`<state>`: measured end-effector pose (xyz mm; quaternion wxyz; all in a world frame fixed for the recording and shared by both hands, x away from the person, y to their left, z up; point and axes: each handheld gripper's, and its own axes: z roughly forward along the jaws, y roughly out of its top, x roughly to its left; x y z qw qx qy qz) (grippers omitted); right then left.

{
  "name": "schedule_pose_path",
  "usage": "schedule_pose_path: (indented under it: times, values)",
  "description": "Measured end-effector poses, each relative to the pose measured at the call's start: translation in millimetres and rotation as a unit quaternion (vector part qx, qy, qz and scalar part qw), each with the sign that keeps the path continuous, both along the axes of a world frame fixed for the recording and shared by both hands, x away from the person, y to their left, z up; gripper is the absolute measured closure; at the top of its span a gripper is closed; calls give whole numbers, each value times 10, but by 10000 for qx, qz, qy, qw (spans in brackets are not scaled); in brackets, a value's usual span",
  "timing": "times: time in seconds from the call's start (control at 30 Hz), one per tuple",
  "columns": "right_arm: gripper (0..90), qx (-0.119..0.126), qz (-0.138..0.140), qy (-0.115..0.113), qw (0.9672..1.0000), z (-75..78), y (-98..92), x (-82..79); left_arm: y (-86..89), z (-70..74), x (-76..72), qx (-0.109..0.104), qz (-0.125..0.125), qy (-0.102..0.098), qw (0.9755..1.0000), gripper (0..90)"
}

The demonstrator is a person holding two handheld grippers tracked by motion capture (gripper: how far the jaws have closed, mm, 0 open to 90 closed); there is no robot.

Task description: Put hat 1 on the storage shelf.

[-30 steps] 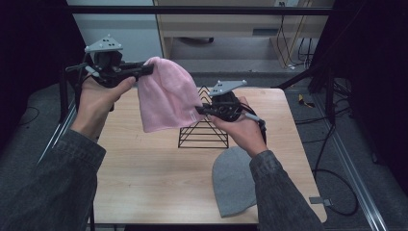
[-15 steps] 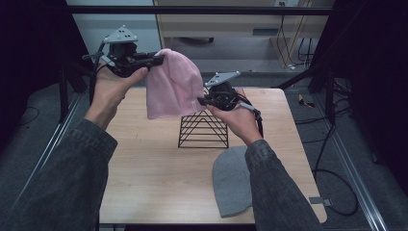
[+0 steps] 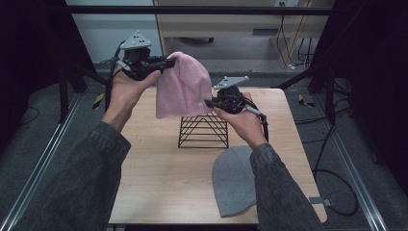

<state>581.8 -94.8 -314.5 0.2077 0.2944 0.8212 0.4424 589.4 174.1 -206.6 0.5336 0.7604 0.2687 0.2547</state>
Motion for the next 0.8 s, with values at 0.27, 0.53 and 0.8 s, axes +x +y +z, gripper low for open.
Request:
schedule_pose_path:
  times: [0.27, 0.53, 0.8]
  values:
    - [828, -77, -30, 14, 10000, -62, -18, -8, -51, -60, 3, -57, -29, 56, 10000, 801]
    - [834, -136, -129, 63, 9998, -174, -143, -23, -179, -174, 39, -34, -106, 151, 9998, 800]
    - [835, -154, -195, 123, 9996, -263, -273, -53, -252, -242, 28, 76, -157, 214, 9996, 799]
